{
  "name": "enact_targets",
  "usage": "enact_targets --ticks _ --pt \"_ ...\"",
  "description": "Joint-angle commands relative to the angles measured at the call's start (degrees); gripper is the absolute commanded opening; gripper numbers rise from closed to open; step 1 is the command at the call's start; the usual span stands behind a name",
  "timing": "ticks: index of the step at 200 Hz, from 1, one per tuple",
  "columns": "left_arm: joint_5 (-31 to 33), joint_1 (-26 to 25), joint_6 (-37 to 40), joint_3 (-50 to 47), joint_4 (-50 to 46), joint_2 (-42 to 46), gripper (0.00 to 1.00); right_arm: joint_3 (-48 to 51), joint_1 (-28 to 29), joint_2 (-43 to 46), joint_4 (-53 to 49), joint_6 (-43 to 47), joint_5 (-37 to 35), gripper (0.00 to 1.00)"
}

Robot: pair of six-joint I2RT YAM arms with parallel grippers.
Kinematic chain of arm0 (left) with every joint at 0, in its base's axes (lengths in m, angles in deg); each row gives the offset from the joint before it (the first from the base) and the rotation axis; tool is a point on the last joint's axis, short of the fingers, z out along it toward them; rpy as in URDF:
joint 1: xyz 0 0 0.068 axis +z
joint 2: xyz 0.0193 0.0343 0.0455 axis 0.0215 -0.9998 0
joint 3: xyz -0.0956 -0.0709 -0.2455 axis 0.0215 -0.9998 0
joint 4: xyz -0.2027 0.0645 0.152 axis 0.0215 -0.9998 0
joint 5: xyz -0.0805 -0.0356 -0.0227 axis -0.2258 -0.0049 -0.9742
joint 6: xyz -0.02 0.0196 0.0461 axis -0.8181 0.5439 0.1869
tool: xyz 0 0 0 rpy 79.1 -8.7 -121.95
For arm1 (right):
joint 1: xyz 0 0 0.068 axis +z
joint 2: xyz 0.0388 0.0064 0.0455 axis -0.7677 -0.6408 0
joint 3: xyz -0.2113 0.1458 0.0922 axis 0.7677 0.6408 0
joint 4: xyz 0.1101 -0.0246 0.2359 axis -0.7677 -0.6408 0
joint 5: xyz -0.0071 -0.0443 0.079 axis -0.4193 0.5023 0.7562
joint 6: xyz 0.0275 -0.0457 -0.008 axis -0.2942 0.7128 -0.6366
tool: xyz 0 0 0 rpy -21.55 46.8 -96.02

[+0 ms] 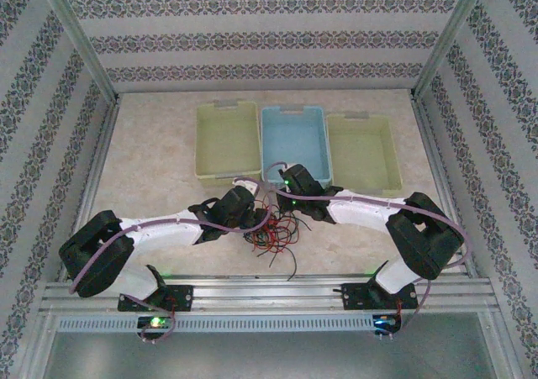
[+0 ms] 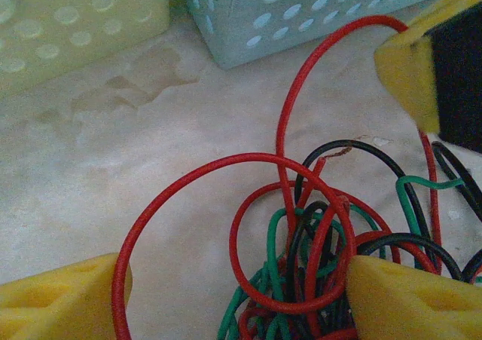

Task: Untangle the cables

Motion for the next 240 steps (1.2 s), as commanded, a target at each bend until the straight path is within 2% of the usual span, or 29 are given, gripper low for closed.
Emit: enact_targets --ticks 1,20,37,53,58,77,98,134,172,210,240 --pt "1.65 -0.44 1.48 -2.3 -4.84 -1.44 0.75 1.69 -0.42 0.25 1.33 -1.02 -2.19 0.36" --pt "1.47 -0.44 1.71 -2.26 -4.85 -1.3 0.75 2.25 -0.48 -0.55 1.88 -1.12 -3.15 0.44" --pt "1.47 -0.44 1.83 -2.17 -5.02 -0.92 0.75 2.35 -0.79 -1.75 2.66 -1.13 -3.62 0.42" --pt "1.52 -0.44 1.72 -2.21 -4.99 -0.57 0.75 2.18 -1.08 -2.59 3.37 -1.03 -3.38 0.28" --pt "1.49 -0.44 1.73 -2.3 -4.95 -0.55 0.75 2.16 -1.08 -2.78 3.7 -1.03 -3.51 0.19" --pt "1.91 -0.44 1.46 -2.51 -4.91 -0.6 0.76 2.09 -1.21 -2.1 4.13 -0.69 -3.2 0.0" --pt "2.75 -0.44 1.01 -2.69 -4.75 -0.99 0.77 2.56 -0.67 2.76 3.21 -0.77 -4.39 0.0" --pt "2.86 -0.35 1.04 -2.63 -3.89 -2.18 0.78 3.48 0.08 19.69 -1.1 -0.39 -12.86 0.0" --pt "2.62 -0.35 1.23 -1.74 -3.83 -4.58 0.78 2.24 -3.43 34.56 -5.78 1.52 -21.1 0.0" --pt "2.45 -0.27 1.39 -0.89 -2.81 -6.48 0.78 -1.2 -8.65 42.3 -7.83 3.4 -23.03 0.0" --pt "2.05 0.17 1.38 -0.03 -1.88 -9.02 0.67 -4.86 -10.75 44.41 -9.62 5.23 -23.72 0.0"
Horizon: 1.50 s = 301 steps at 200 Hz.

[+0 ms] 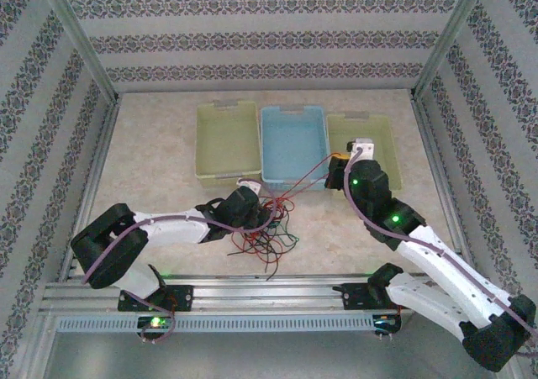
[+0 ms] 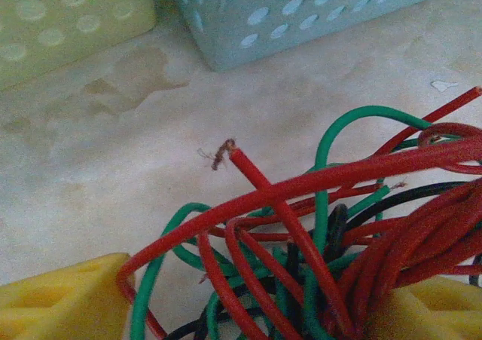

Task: Untangle the cables

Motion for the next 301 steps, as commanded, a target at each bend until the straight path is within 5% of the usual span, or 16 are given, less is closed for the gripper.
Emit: enact_targets --ticks 1,36,123,220,301 --pt "1.87 0.19 1.37 -0.77 -6.61 -3.65 0.66 -5.21 -2.07 2.82 1.62 2.25 -6.11 0.0" --pt "2.02 0.5 1.1 0.02 -6.3 -5.39 0.66 -9.97 -9.7 4.42 -0.42 2.04 -4.66 0.0" --pt "2.41 1.29 0.04 5.23 -5.72 -4.84 0.8 -27.76 -31.08 -5.35 -4.01 1.64 12.22 0.0" --pt "2.88 1.31 -3.42 7.83 -4.44 4.48 0.96 -27.1 -38.23 -18.78 2.37 1.31 12.96 0.0" --pt "8.39 1.38 -5.08 6.47 -6.55 5.11 0.99 -31.45 -40.3 -24.08 4.32 4.1 9.15 0.0"
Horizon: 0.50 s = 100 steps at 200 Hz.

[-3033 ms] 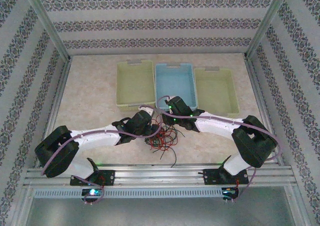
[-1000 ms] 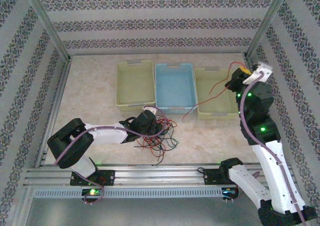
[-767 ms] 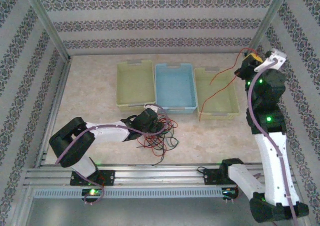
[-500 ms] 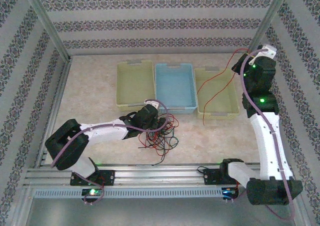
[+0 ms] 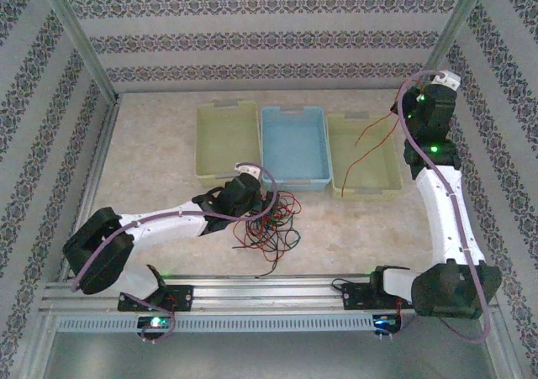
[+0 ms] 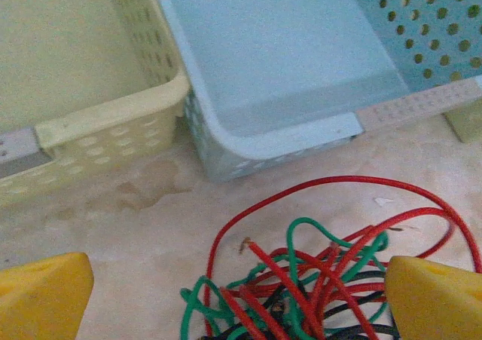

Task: Untangle the cables

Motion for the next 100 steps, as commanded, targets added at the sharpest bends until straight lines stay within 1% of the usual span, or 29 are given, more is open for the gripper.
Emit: enact_targets --ticks 1,25,53,100 --pt "3.43 0.94 -1.21 -0.59 -2.09 1.15 0.99 -3.64 -1.09 -0.73 2.5 1.49 -1.78 0.0" --pt "3.81 1.03 -1.37 -0.73 -2.04 1.11 1.0 -2.81 -1.18 -0.61 2.87 0.64 -2.63 0.0" --pt "3.97 1.3 -1.44 -0.39 -2.3 0.83 1.0 0.74 -1.1 0.72 3.43 -1.38 -4.36 0.0" --pt "3.73 1.47 -1.73 -0.15 -2.04 0.48 1.0 13.2 1.3 1.73 3.75 -3.17 -5.7 0.0"
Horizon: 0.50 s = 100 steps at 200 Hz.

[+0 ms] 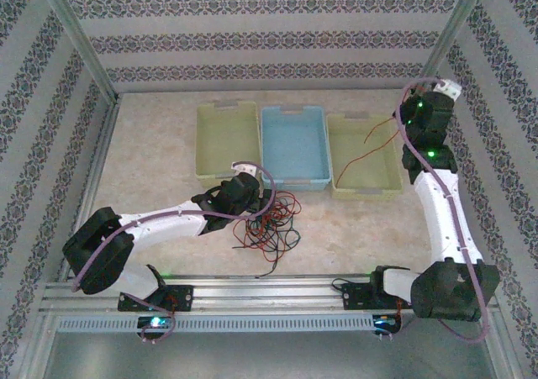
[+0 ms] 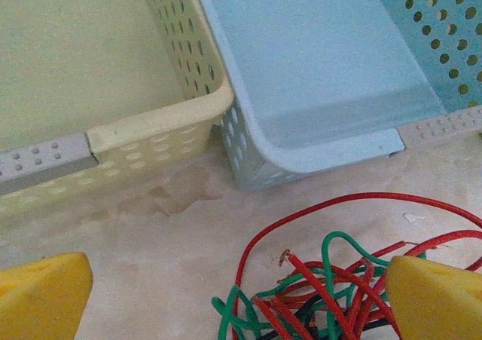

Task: Untangle the cables

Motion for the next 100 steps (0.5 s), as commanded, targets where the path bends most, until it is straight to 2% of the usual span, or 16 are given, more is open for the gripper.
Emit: enact_targets --ticks 1,47,100 --pt "1.02 0.73 -0.81 -0.06 -1.56 0.47 1.0 5.81 1.5 0.35 0.27 -1.66 -2.29 0.0" --pt "0.63 0.73 -1.27 -0.3 -1.59 0.47 1.0 15.23 4.2 -3.43 0.45 -3.58 -1.01 0.0" --pt "0.6 0.73 -0.72 0.46 -2.17 0.14 0.99 14.53 5.17 -13.86 -3.57 -6.39 2.7 0.0"
